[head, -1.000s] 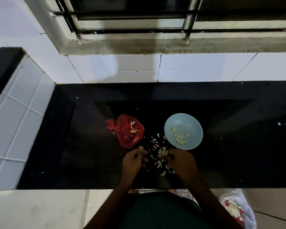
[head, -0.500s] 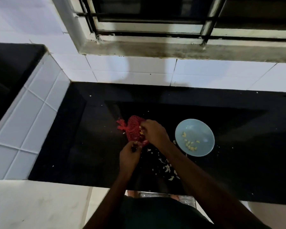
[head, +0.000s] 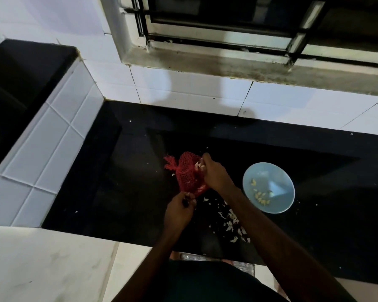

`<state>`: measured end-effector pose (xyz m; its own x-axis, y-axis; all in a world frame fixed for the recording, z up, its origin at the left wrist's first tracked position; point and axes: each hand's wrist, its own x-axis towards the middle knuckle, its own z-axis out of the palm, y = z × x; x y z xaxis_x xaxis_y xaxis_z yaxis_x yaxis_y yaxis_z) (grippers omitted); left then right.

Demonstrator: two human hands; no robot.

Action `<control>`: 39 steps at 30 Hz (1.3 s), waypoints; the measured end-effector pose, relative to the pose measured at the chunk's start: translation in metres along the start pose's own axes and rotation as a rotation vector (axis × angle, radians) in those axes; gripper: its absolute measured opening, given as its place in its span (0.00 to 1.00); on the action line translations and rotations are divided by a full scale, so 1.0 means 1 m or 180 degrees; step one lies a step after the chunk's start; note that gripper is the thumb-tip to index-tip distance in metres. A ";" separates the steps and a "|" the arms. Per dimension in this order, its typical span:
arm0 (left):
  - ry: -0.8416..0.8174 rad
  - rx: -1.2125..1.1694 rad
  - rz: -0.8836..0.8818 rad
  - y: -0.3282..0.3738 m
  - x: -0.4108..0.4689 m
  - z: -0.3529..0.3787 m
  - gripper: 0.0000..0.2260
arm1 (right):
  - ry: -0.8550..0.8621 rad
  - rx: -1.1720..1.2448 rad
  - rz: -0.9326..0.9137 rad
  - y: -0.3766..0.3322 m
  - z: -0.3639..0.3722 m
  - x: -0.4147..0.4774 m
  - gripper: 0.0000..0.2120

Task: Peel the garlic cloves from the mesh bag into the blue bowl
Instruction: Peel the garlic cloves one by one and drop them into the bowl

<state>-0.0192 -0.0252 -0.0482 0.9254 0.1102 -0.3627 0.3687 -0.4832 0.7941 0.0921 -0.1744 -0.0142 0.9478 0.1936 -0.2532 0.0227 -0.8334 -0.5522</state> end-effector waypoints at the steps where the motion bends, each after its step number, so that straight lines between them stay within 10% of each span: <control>1: -0.0004 0.0029 0.0014 0.000 0.001 0.000 0.04 | 0.0044 0.0086 -0.0014 0.001 -0.004 -0.001 0.11; 7: -0.0064 0.0077 0.0093 -0.003 0.005 0.001 0.05 | 0.0701 0.0496 -0.0125 0.014 -0.020 -0.012 0.05; 22: -0.1465 -0.0874 0.0105 0.002 -0.005 0.028 0.06 | 0.0255 0.0728 0.0371 0.063 0.029 -0.138 0.05; 33: -0.1406 -0.1662 -0.0441 0.016 -0.020 0.032 0.06 | 0.0213 0.1130 0.0132 0.074 0.036 -0.145 0.08; 39: -0.0950 -0.0497 -0.0280 0.001 -0.007 0.031 0.05 | 0.0234 0.0289 0.0112 0.064 0.050 -0.142 0.04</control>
<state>-0.0284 -0.0531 -0.0600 0.8315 -0.1245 -0.5413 0.4762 -0.3418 0.8102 -0.0568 -0.2292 -0.0527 0.9684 0.1236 -0.2167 -0.0369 -0.7881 -0.6145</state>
